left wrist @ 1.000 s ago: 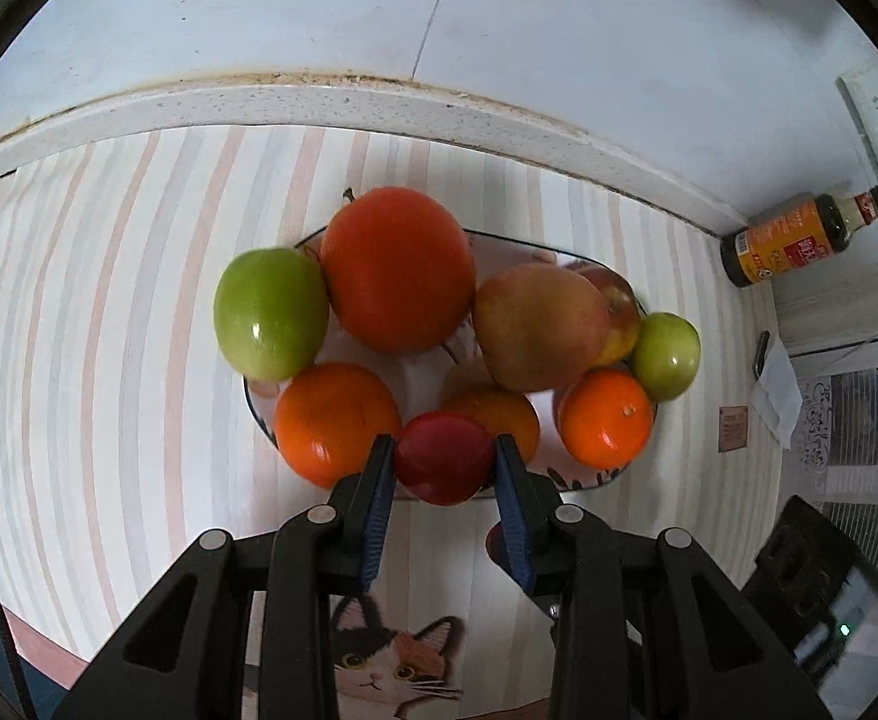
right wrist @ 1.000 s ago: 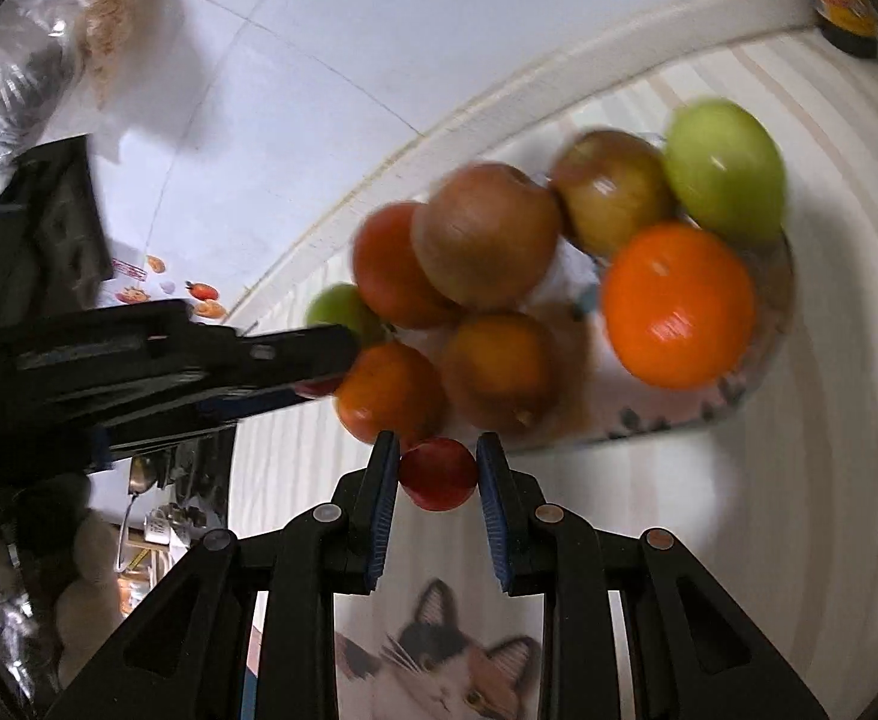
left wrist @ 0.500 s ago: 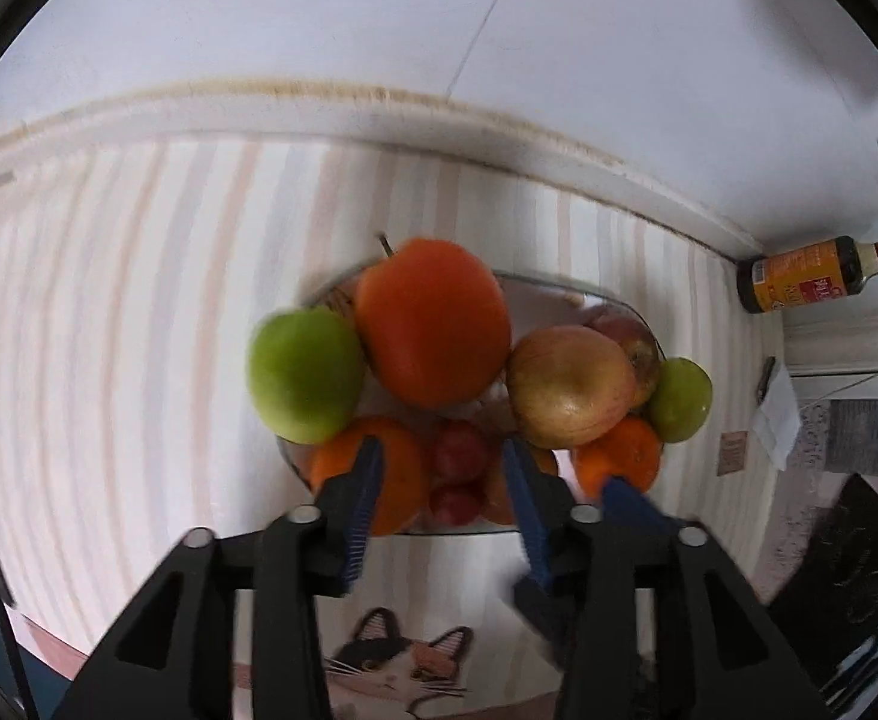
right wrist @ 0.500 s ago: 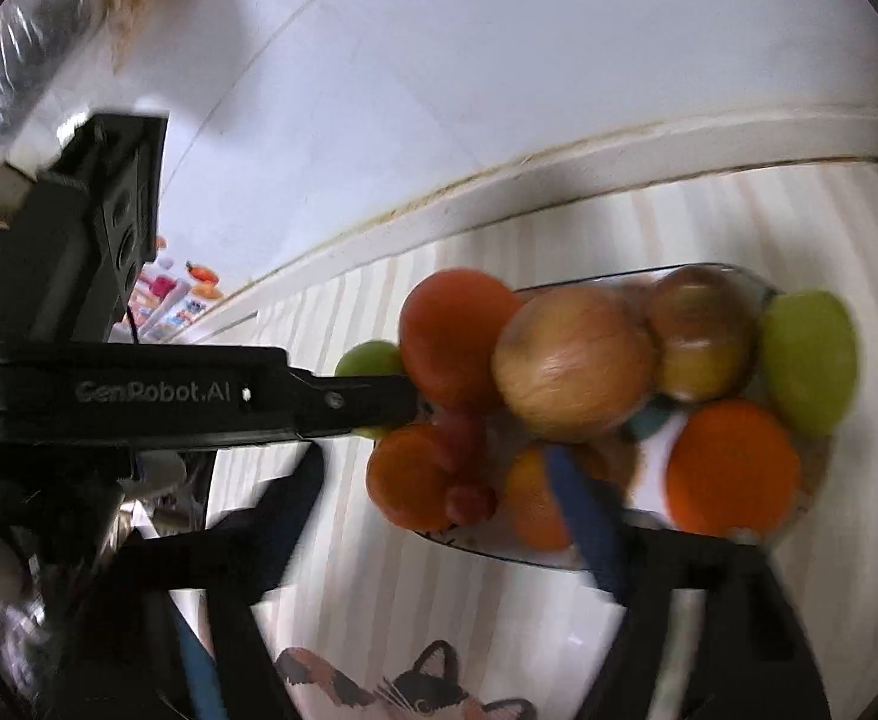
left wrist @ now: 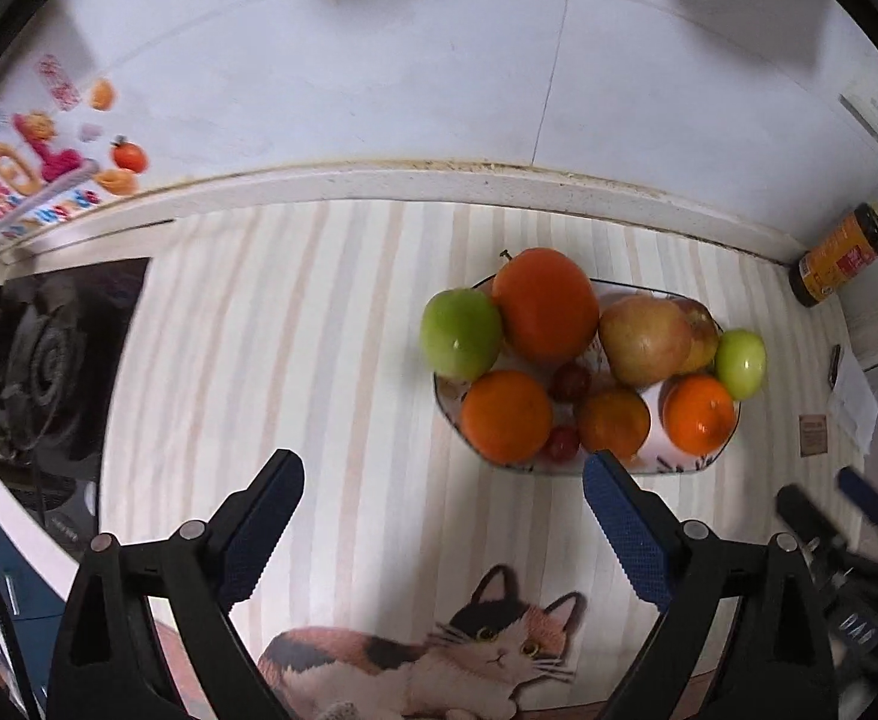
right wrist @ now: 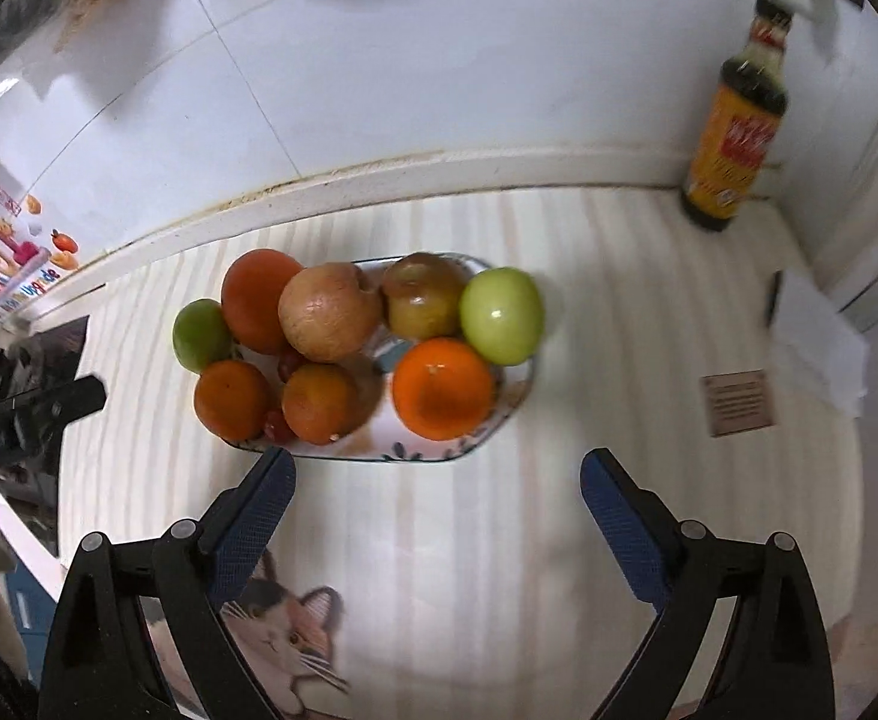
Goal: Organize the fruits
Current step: 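Withdraw both grippers away from the plate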
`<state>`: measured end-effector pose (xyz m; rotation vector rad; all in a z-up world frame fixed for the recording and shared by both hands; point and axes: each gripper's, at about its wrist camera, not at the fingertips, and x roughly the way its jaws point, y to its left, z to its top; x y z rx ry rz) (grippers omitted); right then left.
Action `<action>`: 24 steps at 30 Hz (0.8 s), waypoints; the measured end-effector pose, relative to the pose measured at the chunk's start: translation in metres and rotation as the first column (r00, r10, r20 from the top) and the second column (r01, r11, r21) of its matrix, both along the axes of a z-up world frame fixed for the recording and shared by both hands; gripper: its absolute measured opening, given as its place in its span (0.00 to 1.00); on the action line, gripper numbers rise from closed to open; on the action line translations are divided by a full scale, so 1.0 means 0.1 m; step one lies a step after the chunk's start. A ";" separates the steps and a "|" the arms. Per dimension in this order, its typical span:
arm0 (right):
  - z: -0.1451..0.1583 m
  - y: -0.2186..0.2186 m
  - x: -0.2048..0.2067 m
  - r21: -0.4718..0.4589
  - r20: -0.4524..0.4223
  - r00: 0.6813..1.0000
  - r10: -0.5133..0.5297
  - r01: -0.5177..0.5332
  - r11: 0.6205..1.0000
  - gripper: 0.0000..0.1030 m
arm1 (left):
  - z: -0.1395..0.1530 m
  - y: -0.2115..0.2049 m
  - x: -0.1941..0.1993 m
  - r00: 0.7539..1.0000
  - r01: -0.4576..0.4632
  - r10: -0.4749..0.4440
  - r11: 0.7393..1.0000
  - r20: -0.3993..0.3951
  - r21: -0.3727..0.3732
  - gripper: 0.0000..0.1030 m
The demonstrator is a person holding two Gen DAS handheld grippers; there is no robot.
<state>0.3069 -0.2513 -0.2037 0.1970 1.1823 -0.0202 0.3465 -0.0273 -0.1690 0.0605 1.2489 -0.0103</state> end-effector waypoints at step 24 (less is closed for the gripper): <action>1.70 0.27 -1.91 -0.057 0.299 0.954 0.004 0.013 0.998 0.98 | 1.39 0.02 -1.88 0.933 0.049 -0.047 0.999 0.358 0.004 0.93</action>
